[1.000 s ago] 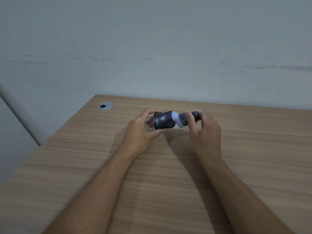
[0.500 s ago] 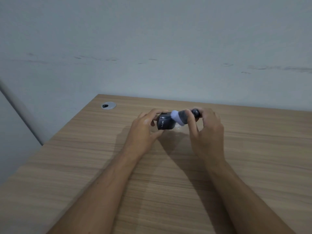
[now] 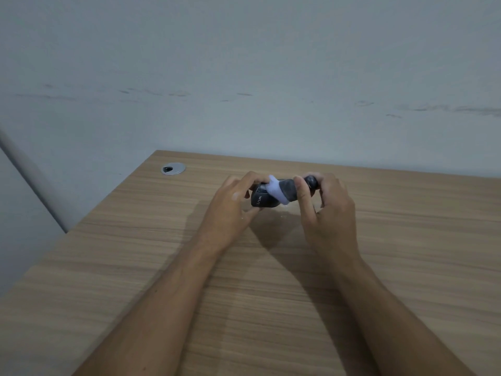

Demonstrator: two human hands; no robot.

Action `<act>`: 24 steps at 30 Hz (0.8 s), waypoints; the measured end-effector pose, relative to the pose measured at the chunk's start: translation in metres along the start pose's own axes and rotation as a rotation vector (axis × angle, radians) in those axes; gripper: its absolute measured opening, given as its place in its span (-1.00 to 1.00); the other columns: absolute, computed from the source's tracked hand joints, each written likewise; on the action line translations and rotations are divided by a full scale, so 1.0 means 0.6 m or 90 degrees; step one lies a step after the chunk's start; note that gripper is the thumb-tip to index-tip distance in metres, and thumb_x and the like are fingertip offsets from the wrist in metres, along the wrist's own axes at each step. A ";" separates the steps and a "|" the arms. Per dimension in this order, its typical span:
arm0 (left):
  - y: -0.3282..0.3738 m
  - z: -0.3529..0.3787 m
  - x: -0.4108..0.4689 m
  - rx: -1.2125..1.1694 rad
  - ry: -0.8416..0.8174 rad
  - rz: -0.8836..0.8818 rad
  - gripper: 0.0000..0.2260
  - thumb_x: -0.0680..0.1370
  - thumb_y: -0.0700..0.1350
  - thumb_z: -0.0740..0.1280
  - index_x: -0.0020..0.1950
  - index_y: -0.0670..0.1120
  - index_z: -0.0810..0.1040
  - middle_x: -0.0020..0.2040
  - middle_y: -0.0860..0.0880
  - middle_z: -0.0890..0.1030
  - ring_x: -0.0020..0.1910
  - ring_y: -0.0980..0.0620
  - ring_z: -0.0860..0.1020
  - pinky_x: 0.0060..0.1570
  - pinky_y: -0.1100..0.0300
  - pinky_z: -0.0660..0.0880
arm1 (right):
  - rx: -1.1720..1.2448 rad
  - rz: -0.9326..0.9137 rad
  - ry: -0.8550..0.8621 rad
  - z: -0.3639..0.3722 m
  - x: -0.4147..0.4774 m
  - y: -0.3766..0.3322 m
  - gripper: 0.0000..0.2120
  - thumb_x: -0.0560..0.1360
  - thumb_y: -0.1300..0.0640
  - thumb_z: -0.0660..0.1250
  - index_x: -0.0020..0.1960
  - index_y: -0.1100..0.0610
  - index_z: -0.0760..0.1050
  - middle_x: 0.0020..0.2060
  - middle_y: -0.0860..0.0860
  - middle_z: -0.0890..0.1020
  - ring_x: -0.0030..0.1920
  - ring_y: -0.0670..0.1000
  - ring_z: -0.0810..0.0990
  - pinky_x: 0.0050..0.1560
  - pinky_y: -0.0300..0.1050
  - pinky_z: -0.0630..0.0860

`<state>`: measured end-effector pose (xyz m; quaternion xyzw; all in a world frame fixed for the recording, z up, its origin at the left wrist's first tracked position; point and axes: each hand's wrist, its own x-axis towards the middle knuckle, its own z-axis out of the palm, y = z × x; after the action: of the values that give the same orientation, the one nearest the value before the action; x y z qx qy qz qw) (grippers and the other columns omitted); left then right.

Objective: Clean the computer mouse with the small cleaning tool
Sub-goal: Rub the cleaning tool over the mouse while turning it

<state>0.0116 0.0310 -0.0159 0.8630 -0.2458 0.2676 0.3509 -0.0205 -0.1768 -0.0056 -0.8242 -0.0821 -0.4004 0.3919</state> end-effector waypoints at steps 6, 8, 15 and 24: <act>-0.001 -0.005 0.001 0.021 -0.003 0.017 -0.53 0.54 -0.17 0.62 0.42 0.07 0.63 0.12 0.46 0.53 0.09 0.07 0.54 0.13 0.41 0.45 | 0.012 0.094 0.045 -0.009 0.007 0.020 -0.80 0.72 -0.05 0.35 0.10 0.06 0.63 -0.09 -0.13 0.62 -0.04 0.02 0.55 0.01 -0.13 0.39; -0.001 -0.002 0.003 0.032 -0.001 0.023 -0.53 0.54 -0.18 0.62 0.41 0.08 0.63 0.11 0.35 0.61 0.09 0.03 0.54 0.12 0.25 0.51 | 0.026 0.062 0.033 -0.011 0.005 0.010 -0.81 0.72 -0.04 0.36 0.10 0.07 0.64 -0.10 -0.10 0.63 -0.07 -0.01 0.54 0.00 -0.13 0.42; 0.000 -0.005 0.003 0.021 0.000 0.016 -0.54 0.55 -0.13 0.62 0.41 0.08 0.64 0.12 0.46 0.54 0.08 0.10 0.52 0.14 0.32 0.49 | 0.026 0.152 0.032 -0.004 0.005 0.035 -0.78 0.71 -0.09 0.34 0.12 0.04 0.66 -0.05 -0.08 0.67 0.01 0.05 0.60 0.08 0.00 0.50; -0.001 -0.007 0.001 0.000 -0.001 -0.004 -0.54 0.55 -0.07 0.62 0.42 0.09 0.62 0.18 0.31 0.64 0.10 0.07 0.53 0.16 0.13 0.55 | 0.037 0.151 0.045 -0.003 0.006 0.039 -0.80 0.71 -0.06 0.34 0.12 0.05 0.65 -0.06 -0.06 0.67 0.00 0.07 0.60 0.09 0.08 0.53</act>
<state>0.0111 0.0343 -0.0130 0.8641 -0.2434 0.2657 0.3513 -0.0087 -0.1943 -0.0161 -0.8018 0.0186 -0.3777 0.4627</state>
